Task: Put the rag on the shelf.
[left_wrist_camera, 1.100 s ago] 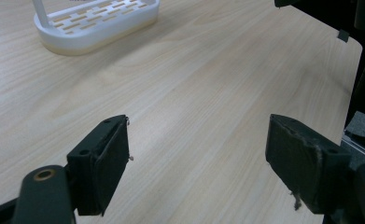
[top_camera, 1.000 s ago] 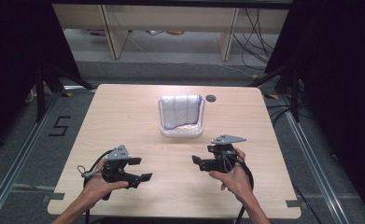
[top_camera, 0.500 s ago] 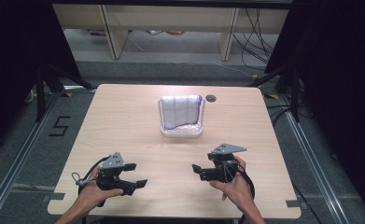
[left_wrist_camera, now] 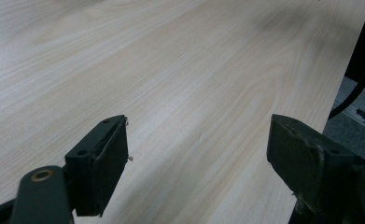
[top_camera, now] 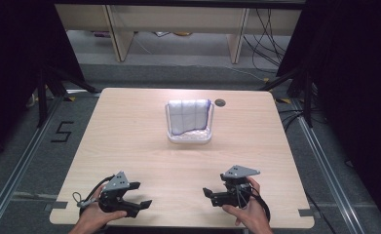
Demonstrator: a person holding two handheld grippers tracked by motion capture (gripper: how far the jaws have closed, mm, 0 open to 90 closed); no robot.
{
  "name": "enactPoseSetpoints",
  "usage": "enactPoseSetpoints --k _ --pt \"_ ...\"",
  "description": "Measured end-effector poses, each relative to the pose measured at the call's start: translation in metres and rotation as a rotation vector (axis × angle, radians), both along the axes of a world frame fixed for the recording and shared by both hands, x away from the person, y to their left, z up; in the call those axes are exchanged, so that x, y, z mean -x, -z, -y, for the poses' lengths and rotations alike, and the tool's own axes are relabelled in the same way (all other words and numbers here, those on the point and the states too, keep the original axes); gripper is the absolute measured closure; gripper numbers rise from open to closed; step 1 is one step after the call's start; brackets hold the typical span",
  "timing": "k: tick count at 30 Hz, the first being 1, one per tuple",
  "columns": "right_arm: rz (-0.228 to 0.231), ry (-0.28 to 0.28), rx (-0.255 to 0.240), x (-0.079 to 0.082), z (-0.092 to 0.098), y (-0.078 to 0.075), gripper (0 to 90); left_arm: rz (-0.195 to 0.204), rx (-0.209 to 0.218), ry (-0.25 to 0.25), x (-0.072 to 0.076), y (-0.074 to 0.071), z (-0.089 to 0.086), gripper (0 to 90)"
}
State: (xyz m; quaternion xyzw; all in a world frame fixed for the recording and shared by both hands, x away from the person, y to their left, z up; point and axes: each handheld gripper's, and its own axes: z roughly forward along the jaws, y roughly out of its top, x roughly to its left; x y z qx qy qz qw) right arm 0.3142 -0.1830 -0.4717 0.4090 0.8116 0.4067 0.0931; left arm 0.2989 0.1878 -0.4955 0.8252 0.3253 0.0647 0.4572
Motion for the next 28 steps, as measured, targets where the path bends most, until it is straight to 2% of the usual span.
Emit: enactPoseSetpoints --k 1,3,4,6,7,8,10,11,12,15,16,18,19,21,22,23,24,26,27,28 --pt "-0.016 -0.007 -0.015 0.002 0.001 0.003 17.3 0.001 -0.013 0.011 0.001 0.0 -0.001 19.8" --pt "-0.019 -0.001 -0.013 0.006 0.003 0.006 16.8 -0.004 -0.006 0.006 0.003 -0.001 0.0 19.6" --pt "-0.015 -0.001 -0.011 0.008 0.004 0.008 16.8 0.006 -0.018 0.016 0.007 0.001 0.001 19.4" --pt "-0.022 0.004 -0.016 0.011 0.006 0.011 16.8 -0.001 -0.026 0.024 0.009 0.001 0.002 18.2" --pt "-0.033 0.016 -0.01 0.014 0.007 0.011 16.8 0.007 -0.02 0.02 0.01 0.003 0.003 17.6" --pt "-0.029 0.014 -0.008 0.015 0.008 0.013 16.8 0.002 -0.037 0.026 0.01 0.002 0.003 17.3" --pt "-0.028 0.01 0.003 0.018 0.009 0.015 16.8 -0.002 -0.045 0.017 0.009 0.004 0.003 17.1" --pt "-0.035 0.02 0.024 0.02 0.01 0.016 16.8 0.001 -0.049 0.021 0.008 0.003 0.002 16.7" --pt "-0.036 0.004 0.012 0.02 0.009 0.018 16.8 -0.002 -0.041 0.018 0.008 0.003 0.001 16.3" --pt "-0.035 0.003 0.016 0.022 0.008 0.018 16.8 -0.011 -0.04 0.006 0.009 0.004 0.002 16.4" --pt "-0.033 -0.003 0.033 0.024 0.008 0.018 16.7 0.005 -0.076 0.027 0.007 0.003 0.0 16.3" --pt "-0.033 -0.012 0.033 0.024 0.007 0.018 16.7 -0.004 -0.056 0.026 0.008 0.006 0.003 16.3" --pt "-0.014 -0.006 0.061 0.024 0.007 0.018 16.8 -0.01 -0.062 0.028 0.008 0.006 0.004 16.3" --pt "-0.002 -0.014 0.068 0.024 0.007 0.019 16.8 -0.011 -0.062 0.031 0.008 0.006 0.004 16.3" --pt "-0.014 -0.006 0.058 0.024 0.007 0.018 16.8 -0.008 -0.064 0.035 0.007 0.006 0.004 16.3" --pt "-0.014 0.002 0.058 0.024 0.007 0.017 16.8 -0.005 -0.072 0.035 0.007 0.006 0.003 16.3" --pt "-0.013 0.005 0.06 0.024 0.007 0.018 16.8 -0.016 -0.061 0.02 0.007 0.007 0.004 16.3" --pt "-0.015 0.007 0.058 0.024 0.007 0.018 16.8 -0.008 -0.068 0.024 0.006 0.007 0.003 16.3" --pt "-0.041 -0.002 0.039 0.024 0.007 0.018 16.8 -0.011 -0.064 0.02 0.006 0.007 0.003 16.3" --pt "-0.019 0.004 0.06 0.023 0.008 0.018 16.8 -0.01 -0.078 0.022 0.005 0.006 0.002 16.3"
